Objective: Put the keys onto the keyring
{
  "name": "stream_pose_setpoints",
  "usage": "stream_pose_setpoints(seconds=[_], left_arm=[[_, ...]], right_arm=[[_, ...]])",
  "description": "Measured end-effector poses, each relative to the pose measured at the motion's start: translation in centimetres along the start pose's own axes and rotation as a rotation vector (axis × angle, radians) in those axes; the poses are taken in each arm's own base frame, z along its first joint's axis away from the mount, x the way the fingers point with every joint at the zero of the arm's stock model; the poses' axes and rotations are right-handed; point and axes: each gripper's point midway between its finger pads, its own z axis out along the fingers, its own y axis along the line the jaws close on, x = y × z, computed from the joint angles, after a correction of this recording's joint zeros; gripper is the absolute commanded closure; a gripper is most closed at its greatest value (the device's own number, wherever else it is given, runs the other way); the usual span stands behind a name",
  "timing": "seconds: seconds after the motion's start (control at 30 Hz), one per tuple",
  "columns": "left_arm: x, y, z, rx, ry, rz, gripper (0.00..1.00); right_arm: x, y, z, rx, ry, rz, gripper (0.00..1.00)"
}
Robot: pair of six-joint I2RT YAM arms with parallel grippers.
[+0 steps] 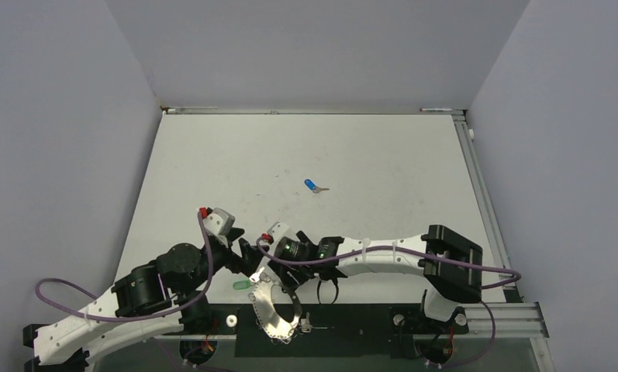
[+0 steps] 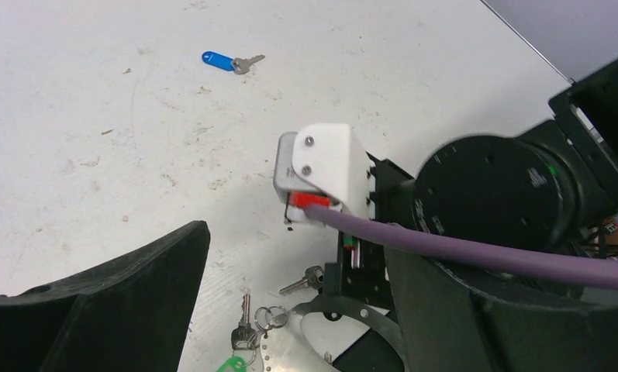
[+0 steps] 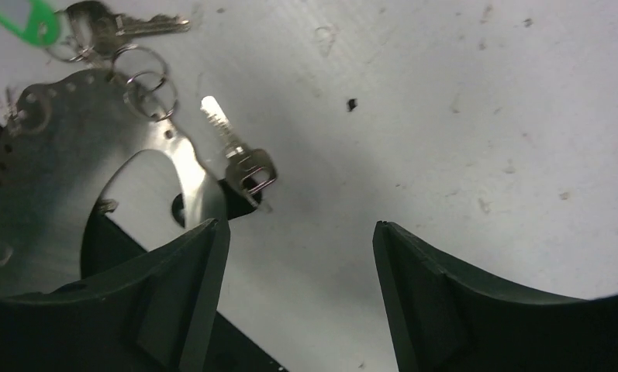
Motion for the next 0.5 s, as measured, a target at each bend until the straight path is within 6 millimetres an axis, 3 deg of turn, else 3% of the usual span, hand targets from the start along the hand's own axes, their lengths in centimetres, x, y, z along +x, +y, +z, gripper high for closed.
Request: stream_pose_setpoints(seconds=[0.17,0.3,0.5], left_arm=[[0.6,0.3,0.0,-0.016,0.025,-0.005,0.19],[1.2,0.7,-0.2,-0.029,0.051,0.001,0.18],[1.1,0.6,-0.3,-0.027,0.045,-0.005,0.18]], right_arm=[[1.6,3.1,-0.2,-0.026,0.028,-0.015,0.35],[2.9,3.5,1.1,0.021,0.063,-0.003,0.38],[2.7,3.9,1.2,0.032,0.05,0.031,0.39]])
